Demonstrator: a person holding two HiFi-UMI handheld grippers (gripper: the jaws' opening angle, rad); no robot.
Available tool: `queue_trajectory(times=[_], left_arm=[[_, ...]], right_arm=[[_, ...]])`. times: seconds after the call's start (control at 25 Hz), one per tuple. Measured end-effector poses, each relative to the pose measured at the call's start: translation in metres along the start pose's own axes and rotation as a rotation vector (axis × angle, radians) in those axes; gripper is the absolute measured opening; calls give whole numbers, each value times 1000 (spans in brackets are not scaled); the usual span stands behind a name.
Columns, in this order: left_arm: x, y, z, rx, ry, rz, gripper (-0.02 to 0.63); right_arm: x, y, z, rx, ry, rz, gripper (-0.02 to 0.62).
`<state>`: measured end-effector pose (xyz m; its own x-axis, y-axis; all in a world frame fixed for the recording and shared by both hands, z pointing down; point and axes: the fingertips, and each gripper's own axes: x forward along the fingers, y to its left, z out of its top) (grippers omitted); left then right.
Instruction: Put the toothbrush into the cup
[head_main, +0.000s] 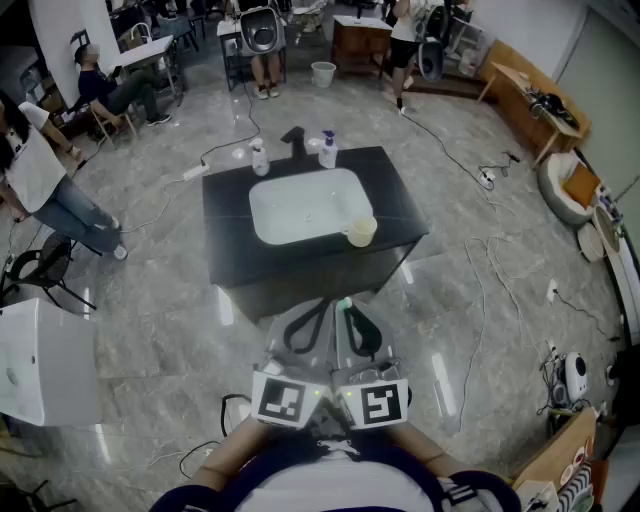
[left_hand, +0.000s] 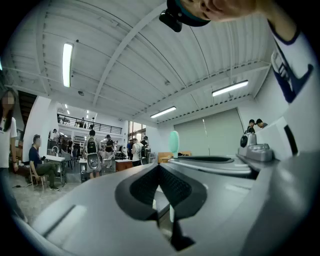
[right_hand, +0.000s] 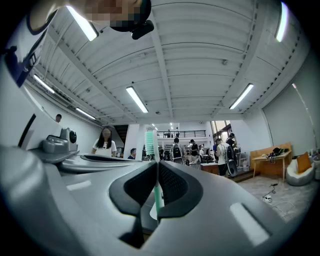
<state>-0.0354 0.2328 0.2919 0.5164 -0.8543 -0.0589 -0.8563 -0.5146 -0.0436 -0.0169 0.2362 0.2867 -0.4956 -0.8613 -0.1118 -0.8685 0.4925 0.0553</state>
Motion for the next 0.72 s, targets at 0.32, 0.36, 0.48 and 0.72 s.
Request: queue_trajectory(times=[0.32,0.36,0.48,0.72], left_arm=[[18,-5,-4,12,12,8,-2],[21,-5,-4,13,15,10,-2],[30,-9,-7,11,21,18,-2],[44,-19,-14,5,25,37,-2]], right_arm=[[5,-18,-4,19,-5,11,15],[6,-21,-5,21,-3,13,15],[8,-31,-8,23,3,25,15],[5,-48,-15,30,-1,50,15]])
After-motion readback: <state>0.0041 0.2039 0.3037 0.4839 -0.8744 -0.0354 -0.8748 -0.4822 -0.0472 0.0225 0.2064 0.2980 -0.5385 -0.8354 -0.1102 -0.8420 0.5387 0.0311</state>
